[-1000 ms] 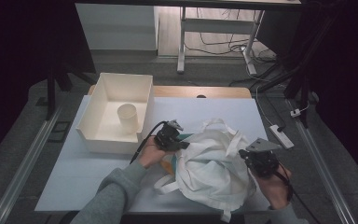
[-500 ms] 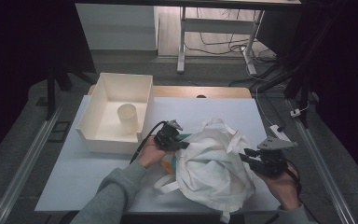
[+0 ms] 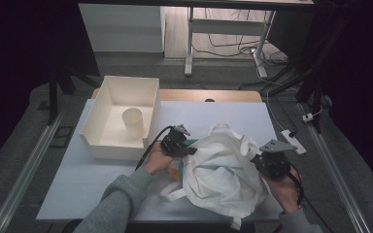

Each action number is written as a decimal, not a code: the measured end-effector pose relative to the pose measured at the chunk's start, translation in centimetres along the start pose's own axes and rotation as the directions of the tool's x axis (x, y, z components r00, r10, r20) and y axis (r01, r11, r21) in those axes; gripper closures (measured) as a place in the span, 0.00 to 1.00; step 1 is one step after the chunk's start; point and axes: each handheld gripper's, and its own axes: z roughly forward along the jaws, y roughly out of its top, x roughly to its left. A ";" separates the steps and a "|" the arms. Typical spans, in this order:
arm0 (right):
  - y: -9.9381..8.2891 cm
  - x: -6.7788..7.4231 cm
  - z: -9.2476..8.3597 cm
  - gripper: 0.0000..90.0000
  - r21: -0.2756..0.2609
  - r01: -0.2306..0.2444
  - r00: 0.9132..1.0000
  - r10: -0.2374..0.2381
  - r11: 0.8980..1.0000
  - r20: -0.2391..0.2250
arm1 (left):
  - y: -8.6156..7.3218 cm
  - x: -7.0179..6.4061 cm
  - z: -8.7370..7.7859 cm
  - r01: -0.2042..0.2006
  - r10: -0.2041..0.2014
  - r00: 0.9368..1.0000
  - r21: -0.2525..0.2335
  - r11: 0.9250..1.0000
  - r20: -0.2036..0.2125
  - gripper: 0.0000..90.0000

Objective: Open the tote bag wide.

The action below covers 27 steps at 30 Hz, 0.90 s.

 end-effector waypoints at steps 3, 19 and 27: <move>0.0 -0.8 -0.9 0.96 -0.044 -0.043 0.999 0.045 0.998 0.031 | 0.0 -0.1 0.0 -0.001 0.001 1.000 -0.005 1.000 -0.002 0.94; -4.2 -6.1 3.3 0.96 0.048 -0.222 0.973 0.219 0.974 0.070 | 0.2 -0.9 0.8 -0.031 0.031 1.000 0.017 0.999 0.000 0.93; -4.6 -6.0 3.9 0.96 0.064 -0.226 0.973 0.222 0.972 0.066 | 0.1 -0.8 1.0 -0.025 0.025 1.000 0.020 0.999 0.000 0.93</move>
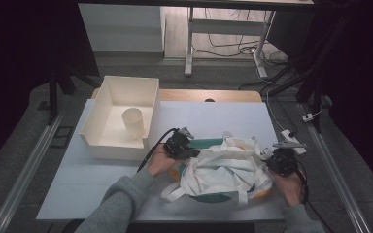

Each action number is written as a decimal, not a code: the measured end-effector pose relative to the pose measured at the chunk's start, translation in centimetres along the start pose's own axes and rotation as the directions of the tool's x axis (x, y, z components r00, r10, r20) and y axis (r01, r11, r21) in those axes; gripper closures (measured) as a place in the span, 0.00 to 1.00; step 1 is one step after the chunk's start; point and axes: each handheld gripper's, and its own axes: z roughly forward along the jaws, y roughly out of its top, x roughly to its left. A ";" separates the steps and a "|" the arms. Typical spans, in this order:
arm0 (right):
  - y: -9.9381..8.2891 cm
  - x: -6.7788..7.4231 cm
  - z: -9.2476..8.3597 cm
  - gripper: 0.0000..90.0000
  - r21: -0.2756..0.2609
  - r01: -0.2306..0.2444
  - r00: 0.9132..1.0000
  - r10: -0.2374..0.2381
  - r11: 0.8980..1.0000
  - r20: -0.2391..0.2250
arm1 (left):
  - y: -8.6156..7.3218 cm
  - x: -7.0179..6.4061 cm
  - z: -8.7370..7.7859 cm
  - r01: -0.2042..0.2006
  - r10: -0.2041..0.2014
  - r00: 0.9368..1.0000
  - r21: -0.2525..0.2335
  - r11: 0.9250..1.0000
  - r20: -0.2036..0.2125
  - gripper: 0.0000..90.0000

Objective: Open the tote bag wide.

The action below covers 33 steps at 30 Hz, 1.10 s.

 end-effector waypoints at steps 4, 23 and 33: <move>0.2 0.2 -1.3 0.84 -0.032 0.007 1.000 -0.007 0.999 -0.006 | 0.0 0.1 0.0 0.007 -0.007 1.000 -0.003 1.000 0.002 0.93; 3.5 10.5 -6.7 0.55 -0.153 0.273 0.934 -0.300 0.950 -0.195 | 0.0 0.1 -0.1 0.007 -0.007 1.000 -0.008 1.000 -0.002 0.94; 5.7 15.3 -0.9 0.61 -0.024 0.419 0.855 -0.404 0.907 -0.325 | 0.0 0.0 -0.1 0.005 -0.005 1.000 -0.013 1.000 -0.007 0.94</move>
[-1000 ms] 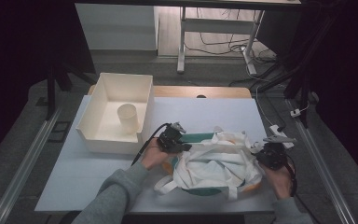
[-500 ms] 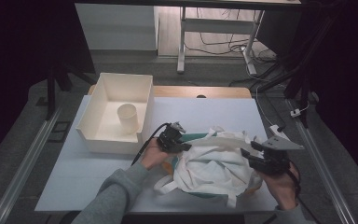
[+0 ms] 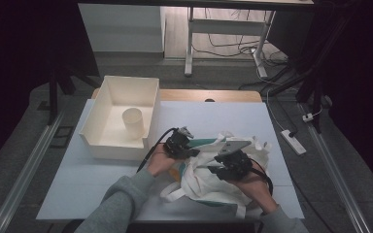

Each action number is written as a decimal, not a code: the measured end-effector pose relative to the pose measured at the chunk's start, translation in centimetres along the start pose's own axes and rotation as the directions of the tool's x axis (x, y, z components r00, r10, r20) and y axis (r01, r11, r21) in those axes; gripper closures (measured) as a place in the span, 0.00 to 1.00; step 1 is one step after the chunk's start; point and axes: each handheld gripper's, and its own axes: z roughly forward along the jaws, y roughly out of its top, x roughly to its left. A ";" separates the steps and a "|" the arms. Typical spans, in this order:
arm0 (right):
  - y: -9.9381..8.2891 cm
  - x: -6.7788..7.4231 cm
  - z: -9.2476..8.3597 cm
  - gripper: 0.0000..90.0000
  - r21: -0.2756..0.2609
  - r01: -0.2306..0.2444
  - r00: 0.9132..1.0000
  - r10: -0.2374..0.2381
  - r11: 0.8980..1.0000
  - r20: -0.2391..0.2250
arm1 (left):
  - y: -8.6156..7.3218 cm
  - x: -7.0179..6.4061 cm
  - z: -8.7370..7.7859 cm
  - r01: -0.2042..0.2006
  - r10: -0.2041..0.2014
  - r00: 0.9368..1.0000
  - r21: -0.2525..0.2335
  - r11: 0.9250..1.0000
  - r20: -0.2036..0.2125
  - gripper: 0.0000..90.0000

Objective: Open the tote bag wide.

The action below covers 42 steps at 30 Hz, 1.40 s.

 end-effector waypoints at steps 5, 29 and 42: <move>-0.3 -1.1 3.4 0.60 0.101 -0.020 0.997 0.027 0.995 -0.071 | 0.0 0.0 0.0 -0.001 0.001 1.000 -0.008 1.000 -0.001 0.94; -3.5 1.4 4.4 1.00 0.273 -0.001 0.981 0.054 0.962 -0.187 | 0.0 -0.2 -0.5 0.000 -0.003 0.999 -0.052 0.999 -0.041 0.95; -3.1 -0.5 1.5 1.00 0.083 -0.061 0.998 0.063 0.995 -0.019 | 0.0 0.0 -0.2 0.007 -0.008 0.999 -0.043 0.999 -0.034 0.95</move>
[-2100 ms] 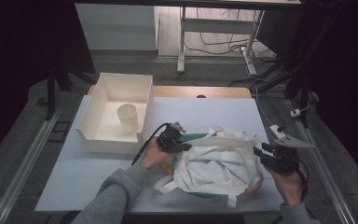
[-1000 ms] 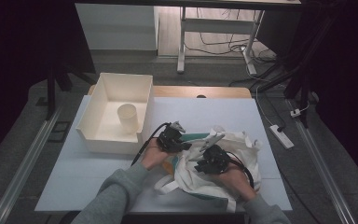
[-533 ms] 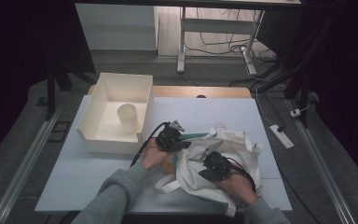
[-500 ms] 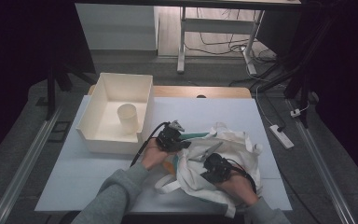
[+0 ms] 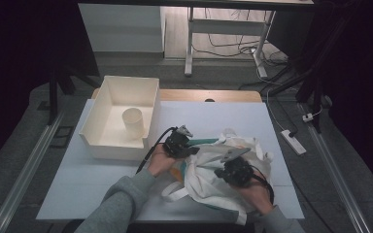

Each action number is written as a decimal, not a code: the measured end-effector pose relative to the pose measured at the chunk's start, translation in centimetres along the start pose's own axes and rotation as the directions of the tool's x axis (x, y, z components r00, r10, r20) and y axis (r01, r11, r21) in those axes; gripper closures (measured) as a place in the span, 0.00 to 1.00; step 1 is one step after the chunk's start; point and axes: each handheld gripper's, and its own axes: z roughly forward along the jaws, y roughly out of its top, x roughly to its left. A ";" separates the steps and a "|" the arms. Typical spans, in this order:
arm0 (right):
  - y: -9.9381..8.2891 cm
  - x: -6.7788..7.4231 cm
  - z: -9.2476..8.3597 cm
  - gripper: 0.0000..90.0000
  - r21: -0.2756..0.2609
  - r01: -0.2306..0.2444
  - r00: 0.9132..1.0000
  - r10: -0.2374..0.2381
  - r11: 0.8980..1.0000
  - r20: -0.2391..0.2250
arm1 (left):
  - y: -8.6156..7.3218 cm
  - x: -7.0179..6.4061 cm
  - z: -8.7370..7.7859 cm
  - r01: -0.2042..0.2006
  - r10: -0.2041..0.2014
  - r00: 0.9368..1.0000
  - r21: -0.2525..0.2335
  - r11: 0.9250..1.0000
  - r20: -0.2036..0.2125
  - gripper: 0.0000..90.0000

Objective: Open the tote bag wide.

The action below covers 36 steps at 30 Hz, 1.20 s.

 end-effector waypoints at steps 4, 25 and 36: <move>0.3 -1.8 0.2 1.00 0.025 -0.002 0.998 0.000 1.000 0.062 | 0.0 -0.1 0.0 -0.003 0.003 1.000 0.001 1.000 -0.001 0.95; 0.2 -5.8 3.3 1.00 0.102 -0.012 0.979 -0.009 0.995 0.203 | -0.1 0.2 0.4 0.008 -0.008 1.000 0.018 1.000 0.018 0.94; -0.1 -6.1 3.2 1.00 0.059 -0.039 0.982 0.027 0.997 0.187 | -0.2 0.4 0.7 0.020 -0.021 0.999 0.035 0.999 0.027 0.94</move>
